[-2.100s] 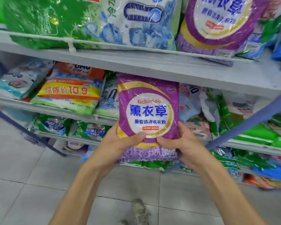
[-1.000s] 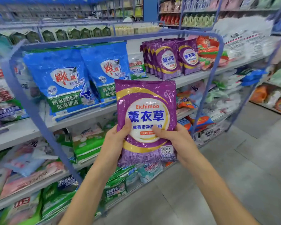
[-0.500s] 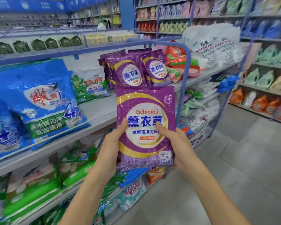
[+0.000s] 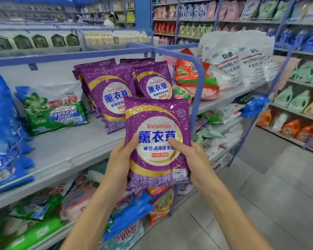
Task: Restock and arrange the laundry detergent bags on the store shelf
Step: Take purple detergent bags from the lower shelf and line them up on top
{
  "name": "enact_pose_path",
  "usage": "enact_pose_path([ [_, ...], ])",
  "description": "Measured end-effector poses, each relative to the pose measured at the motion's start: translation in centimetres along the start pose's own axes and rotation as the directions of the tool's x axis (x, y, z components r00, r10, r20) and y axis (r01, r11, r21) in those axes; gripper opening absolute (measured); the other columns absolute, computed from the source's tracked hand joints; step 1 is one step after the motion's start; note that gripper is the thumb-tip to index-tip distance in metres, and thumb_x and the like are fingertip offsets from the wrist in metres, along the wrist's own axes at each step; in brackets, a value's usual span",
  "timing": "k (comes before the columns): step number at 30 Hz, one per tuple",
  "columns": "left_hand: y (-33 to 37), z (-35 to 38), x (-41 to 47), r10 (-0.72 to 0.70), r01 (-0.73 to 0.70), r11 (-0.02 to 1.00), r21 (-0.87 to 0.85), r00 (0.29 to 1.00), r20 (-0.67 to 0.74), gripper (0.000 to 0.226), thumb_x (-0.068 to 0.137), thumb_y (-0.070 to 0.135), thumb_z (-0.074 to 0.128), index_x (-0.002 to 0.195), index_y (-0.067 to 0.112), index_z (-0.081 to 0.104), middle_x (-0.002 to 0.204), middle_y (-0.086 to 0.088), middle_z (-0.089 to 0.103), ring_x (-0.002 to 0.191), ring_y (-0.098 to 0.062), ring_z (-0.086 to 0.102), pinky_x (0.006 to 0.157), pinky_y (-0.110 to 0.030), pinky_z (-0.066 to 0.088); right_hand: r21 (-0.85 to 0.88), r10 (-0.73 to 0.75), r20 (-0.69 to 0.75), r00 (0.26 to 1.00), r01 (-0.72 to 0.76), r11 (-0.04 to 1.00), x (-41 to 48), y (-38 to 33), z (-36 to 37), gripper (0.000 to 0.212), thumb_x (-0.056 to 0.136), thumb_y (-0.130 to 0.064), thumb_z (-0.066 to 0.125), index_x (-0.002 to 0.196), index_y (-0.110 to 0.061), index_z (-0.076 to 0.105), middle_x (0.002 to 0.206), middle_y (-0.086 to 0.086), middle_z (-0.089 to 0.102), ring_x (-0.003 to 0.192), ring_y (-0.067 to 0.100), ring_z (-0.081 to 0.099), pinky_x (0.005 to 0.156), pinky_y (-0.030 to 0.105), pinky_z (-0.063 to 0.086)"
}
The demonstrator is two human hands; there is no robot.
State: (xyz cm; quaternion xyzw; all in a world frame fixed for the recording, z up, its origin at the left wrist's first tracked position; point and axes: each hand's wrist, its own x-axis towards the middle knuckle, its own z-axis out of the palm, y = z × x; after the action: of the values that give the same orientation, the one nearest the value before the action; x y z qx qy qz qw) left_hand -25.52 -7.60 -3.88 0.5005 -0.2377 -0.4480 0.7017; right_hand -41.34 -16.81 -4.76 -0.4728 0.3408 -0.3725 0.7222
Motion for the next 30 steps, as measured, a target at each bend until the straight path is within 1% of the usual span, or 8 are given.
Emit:
enact_pose_path([
  [7, -2.5, 5.8, 5.9, 0.065, -0.069, 0.997, -0.032, 0.991, -0.117, 0.040, 0.095, 0.034, 0.062, 0.131, 0.017, 0.065, 0.117, -0.009, 0.076, 0.106, -0.029, 0.074, 0.086, -0.041, 0.062, -0.093, 0.003, 0.151, 0.989, 0.011, 0.996, 9.7, -2.9, -5.7, 0.042, 0.083, -0.022, 0.079, 0.123, -0.013, 0.071, 0.113, 0.011, 0.077, 0.104, 0.032, 0.075, 0.100, 0.053, 0.055],
  [12, -2.3, 9.0, 9.5, 0.155, -0.161, 0.987, -0.012, 0.963, -0.219, 0.028, 0.097, 0.029, 0.060, 0.121, 0.016, 0.068, 0.105, -0.005, 0.079, 0.093, -0.023, 0.077, 0.070, -0.031, 0.063, -0.139, -0.035, 0.272, 0.962, 0.075, 0.987, 15.3, -5.7, -7.3, 0.035, 0.088, -0.017, 0.076, 0.123, -0.013, 0.071, 0.111, 0.007, 0.078, 0.103, 0.028, 0.075, 0.097, 0.049, 0.057],
  [17, 0.3, 10.0, 13.8, 0.298, -0.269, 0.953, 0.137, 0.914, -0.277, 0.025, 0.102, 0.027, 0.058, 0.125, 0.020, 0.066, 0.110, 0.001, 0.078, 0.101, -0.019, 0.075, 0.082, -0.034, 0.061, -0.189, -0.148, 0.365, 0.919, 0.229, 0.955, 20.5, -9.0, -5.9, 0.025, 0.094, -0.013, 0.072, 0.118, -0.017, 0.070, 0.106, 0.001, 0.080, 0.098, 0.021, 0.077, 0.086, 0.040, 0.062],
  [21, 2.3, 10.7, 17.8, 0.341, -0.287, 0.930, 0.230, 0.906, -0.251, 0.013, 0.103, 0.029, 0.057, 0.111, 0.030, 0.067, 0.103, 0.005, 0.079, 0.094, -0.018, 0.075, 0.093, -0.050, 0.057, -0.175, -0.248, 0.337, 0.908, 0.319, 0.931, 24.9, -10.9, -4.8, 0.036, 0.092, -0.006, 0.073, 0.126, -0.012, 0.066, 0.109, 0.001, 0.079, 0.101, 0.022, 0.076, 0.087, 0.038, 0.062],
  [23, 2.4, 11.0, 19.6, 0.354, -0.297, 0.924, 0.239, 0.902, -0.246, 0.012, 0.104, 0.025, 0.056, 0.103, 0.034, 0.064, 0.092, 0.013, 0.079, 0.087, -0.010, 0.076, 0.087, -0.045, 0.060, -0.177, -0.270, 0.302, 0.915, 0.331, 0.927, 27.0, -10.8, -4.4, 0.033, 0.090, -0.004, 0.074, 0.121, -0.015, 0.068, 0.104, -0.002, 0.080, 0.099, 0.020, 0.076, 0.088, 0.040, 0.062],
  [25, 2.1, 11.2, 20.9, 0.375, -0.314, 0.916, 0.249, 0.891, -0.255, 0.013, 0.105, 0.021, 0.054, 0.105, 0.031, 0.062, 0.087, 0.019, 0.078, 0.085, -0.004, 0.075, 0.075, -0.029, 0.061, -0.196, -0.289, 0.279, 0.916, 0.349, 0.916, 28.6, -10.4, -4.2, 0.032, 0.089, -0.002, 0.074, 0.117, -0.018, 0.069, 0.101, -0.006, 0.080, 0.097, 0.016, 0.076, 0.087, 0.039, 0.062],
  [27, 1.5, 11.0, 22.3, 0.373, -0.314, 0.920, 0.235, 0.887, -0.272, 0.018, 0.104, 0.019, 0.055, 0.120, 0.020, 0.064, 0.105, 0.006, 0.078, 0.097, -0.014, 0.075, 0.076, -0.028, 0.062, -0.206, -0.299, 0.265, 0.917, 0.357, 0.911, 29.8, -9.8, -4.2, 0.034, 0.088, 0.000, 0.074, 0.118, -0.016, 0.069, 0.100, -0.008, 0.080, 0.097, 0.014, 0.076, 0.084, 0.035, 0.062],
  [30, -0.2, 10.8, 23.6, 0.355, -0.308, 0.932, 0.193, 0.885, -0.301, 0.021, 0.103, 0.019, 0.057, 0.124, 0.017, 0.062, 0.117, -0.005, 0.075, 0.106, -0.025, 0.073, 0.088, -0.043, 0.062, -0.189, -0.289, 0.239, 0.927, 0.336, 0.923, 31.0, -8.7, -4.8, 0.043, 0.086, 0.008, 0.071, 0.125, -0.008, 0.066, 0.101, -0.004, 0.079, 0.094, 0.014, 0.076, 0.075, 0.028, 0.062],
])
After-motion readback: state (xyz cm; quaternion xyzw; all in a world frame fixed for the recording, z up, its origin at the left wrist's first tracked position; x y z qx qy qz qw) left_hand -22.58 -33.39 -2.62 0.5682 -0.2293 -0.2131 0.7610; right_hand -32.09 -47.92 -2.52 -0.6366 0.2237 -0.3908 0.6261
